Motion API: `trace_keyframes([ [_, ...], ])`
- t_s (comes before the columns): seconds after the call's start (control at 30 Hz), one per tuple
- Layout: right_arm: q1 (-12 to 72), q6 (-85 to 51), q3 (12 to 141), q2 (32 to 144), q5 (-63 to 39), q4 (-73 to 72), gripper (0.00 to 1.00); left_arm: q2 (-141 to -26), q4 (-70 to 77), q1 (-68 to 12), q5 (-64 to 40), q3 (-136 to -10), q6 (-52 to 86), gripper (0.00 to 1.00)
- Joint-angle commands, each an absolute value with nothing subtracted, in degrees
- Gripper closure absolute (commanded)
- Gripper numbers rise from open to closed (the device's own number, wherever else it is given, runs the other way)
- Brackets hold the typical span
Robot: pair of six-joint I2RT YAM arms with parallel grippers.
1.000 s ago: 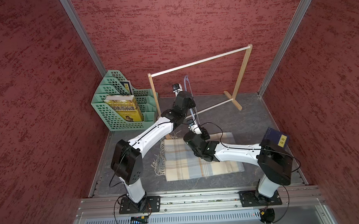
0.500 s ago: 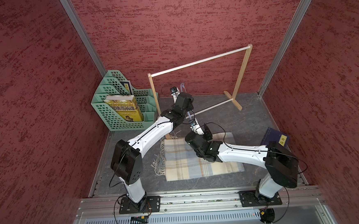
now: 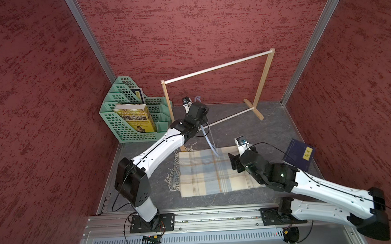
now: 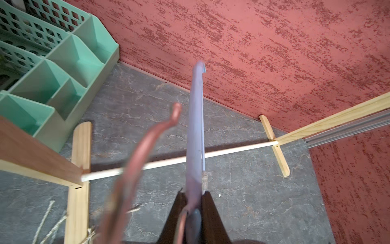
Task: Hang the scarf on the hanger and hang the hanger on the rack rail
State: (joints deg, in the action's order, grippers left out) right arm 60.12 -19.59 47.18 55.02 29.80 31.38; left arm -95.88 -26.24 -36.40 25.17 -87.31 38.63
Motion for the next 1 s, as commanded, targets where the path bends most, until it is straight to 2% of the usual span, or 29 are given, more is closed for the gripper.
trace_keyframes([
  [0.0,60.1,-23.2,45.7,56.3,12.8,37.2,0.14,-94.7,-27.1,-36.8,26.4,-86.8,35.2,1.0],
  [0.07,60.1,-26.8,45.3,57.0,15.2,36.8,0.14,-94.2,-27.7,-38.0,26.0,-86.4,35.0,1.0],
  [0.2,58.1,-35.3,47.0,56.8,30.3,44.9,0.13,-91.3,-29.4,-43.3,25.3,-83.2,34.7,1.0],
  [0.23,56.3,-36.2,46.9,56.3,30.9,45.6,0.12,-90.6,-29.8,-44.9,24.7,-82.0,35.1,1.0],
  [0.3,50.8,-35.7,45.4,54.8,27.0,43.2,0.12,-89.3,-30.8,-47.7,23.5,-79.2,36.7,1.0],
  [0.4,39.7,-34.4,40.9,53.9,13.8,35.7,0.13,-86.8,-29.2,-52.1,24.2,-72.7,41.1,1.0],
  [0.47,35.3,-34.7,38.7,54.6,8.5,32.4,0.13,-84.5,-24.5,-55.0,25.8,-66.4,45.1,1.0],
  [0.67,32.6,-36.9,36.0,55.4,7.3,30.1,0.14,-82.1,-14.8,-61.8,35.9,-53.5,57.5,1.0],
  [0.83,32.1,-39.6,32.0,52.1,10.3,30.2,0.14,-83.7,-12.6,-66.4,45.1,-51.5,62.5,1.0],
  [0.97,31.3,-40.2,29.7,52.1,10.5,29.0,0.15,-85.2,-10.4,-67.8,47.4,-51.6,63.7,1.0],
])
